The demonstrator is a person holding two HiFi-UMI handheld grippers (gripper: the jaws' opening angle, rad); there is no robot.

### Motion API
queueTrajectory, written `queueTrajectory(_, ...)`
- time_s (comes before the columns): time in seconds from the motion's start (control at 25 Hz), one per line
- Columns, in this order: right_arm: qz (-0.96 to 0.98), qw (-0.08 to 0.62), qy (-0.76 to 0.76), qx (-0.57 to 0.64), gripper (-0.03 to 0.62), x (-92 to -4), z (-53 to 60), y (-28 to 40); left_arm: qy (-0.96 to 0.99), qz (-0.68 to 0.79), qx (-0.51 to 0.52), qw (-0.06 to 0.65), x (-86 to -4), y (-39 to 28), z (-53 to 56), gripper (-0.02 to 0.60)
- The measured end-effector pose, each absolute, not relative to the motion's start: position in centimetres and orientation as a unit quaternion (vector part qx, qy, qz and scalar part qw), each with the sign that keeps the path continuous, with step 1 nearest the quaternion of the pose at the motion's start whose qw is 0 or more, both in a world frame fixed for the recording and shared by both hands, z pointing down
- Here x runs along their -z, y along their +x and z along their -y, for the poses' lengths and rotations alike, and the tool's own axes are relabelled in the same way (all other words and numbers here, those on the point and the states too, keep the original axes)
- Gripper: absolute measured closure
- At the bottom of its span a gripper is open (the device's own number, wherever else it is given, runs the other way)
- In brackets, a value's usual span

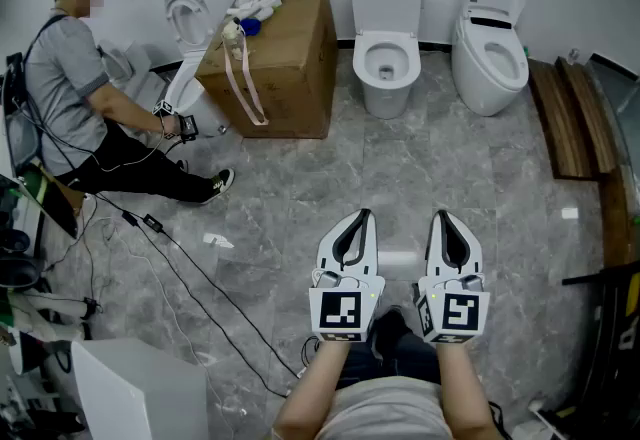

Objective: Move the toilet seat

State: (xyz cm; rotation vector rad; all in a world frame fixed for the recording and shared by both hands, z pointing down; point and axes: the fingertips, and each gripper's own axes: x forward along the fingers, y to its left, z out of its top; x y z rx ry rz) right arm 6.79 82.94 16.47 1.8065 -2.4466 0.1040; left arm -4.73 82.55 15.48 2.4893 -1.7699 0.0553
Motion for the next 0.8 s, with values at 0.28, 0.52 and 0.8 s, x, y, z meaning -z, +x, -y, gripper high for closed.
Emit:
queueTrajectory(0.28, 0.799, 0.046, 0.598, -0.04, 0.58, -16.1, -83.2, 7.4, 0.814, 0.578, -0.032, 0.044, -15.9, -4.3, -83.0, 0.566)
queueTrajectory(0.52, 0.804, 0.048, 0.592, -0.036, 0.58, -16.4, -83.4, 7.8, 0.814, 0.578, -0.034, 0.043, -16.0, -3.7, -83.2, 0.566)
queueTrajectory(0.8, 0.807, 0.043, 0.588, -0.037, 0.579, -16.3, -83.2, 9.1, 0.812, 0.581, -0.032, 0.04, -15.9, -2.1, -82.9, 0.566)
